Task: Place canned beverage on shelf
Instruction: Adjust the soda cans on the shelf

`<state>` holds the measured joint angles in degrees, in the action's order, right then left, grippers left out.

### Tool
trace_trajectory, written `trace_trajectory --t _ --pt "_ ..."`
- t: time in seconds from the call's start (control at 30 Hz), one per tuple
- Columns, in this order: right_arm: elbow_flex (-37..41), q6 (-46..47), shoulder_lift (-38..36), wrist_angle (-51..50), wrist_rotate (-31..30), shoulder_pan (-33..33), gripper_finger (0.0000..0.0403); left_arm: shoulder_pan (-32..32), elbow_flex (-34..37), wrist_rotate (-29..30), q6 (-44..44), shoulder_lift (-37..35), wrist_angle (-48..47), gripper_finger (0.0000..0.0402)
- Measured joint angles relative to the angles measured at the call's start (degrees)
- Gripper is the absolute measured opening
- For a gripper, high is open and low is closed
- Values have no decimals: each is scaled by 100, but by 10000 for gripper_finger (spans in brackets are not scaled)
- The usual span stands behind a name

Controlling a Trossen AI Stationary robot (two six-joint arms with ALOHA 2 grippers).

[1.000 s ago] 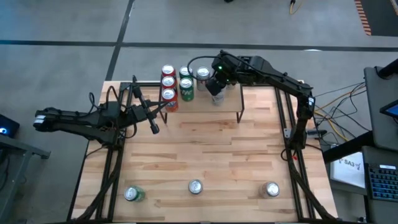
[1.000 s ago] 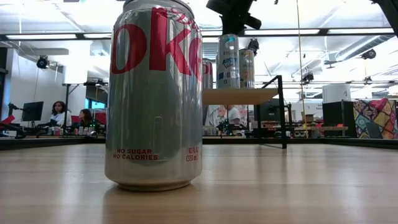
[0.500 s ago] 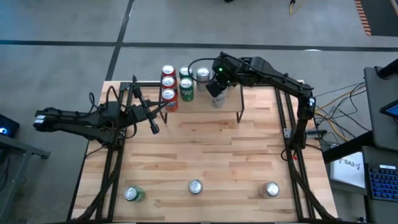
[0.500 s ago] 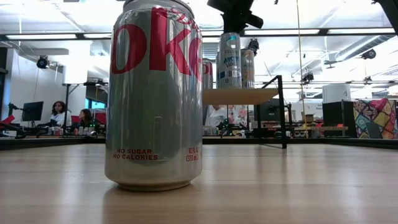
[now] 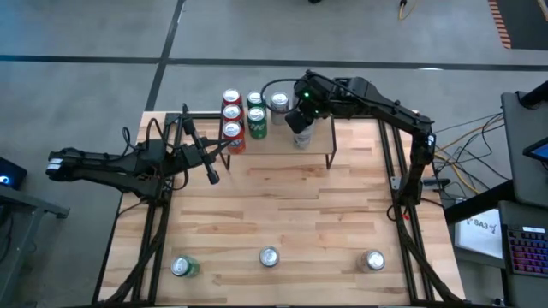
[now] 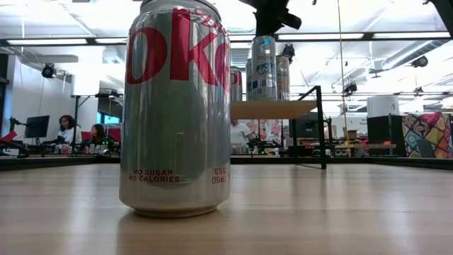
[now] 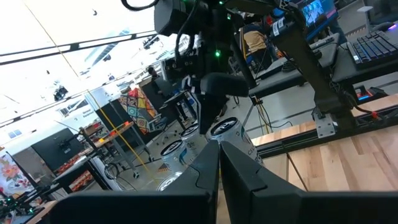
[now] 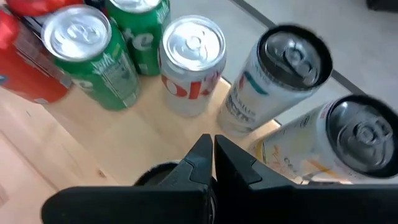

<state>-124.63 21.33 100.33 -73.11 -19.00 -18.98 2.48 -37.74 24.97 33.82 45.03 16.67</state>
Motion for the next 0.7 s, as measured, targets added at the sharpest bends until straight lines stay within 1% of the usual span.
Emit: trace_trajectory --t 0.23,0.37,0.53,0.7 --pt "-347 -247 -7 142 -14 -20 9 0 0 0 0 0 0 0" --pt "-581 -403 -7 183 -34 -147 9 -2 0 0 0 -2 2 0" --pt "-739 -489 -7 182 -48 -448 9 0 0 0 0 -2 2 0" --pt "-727 -540 5 81 -49 -933 9 -2 0 0 0 0 2 0"
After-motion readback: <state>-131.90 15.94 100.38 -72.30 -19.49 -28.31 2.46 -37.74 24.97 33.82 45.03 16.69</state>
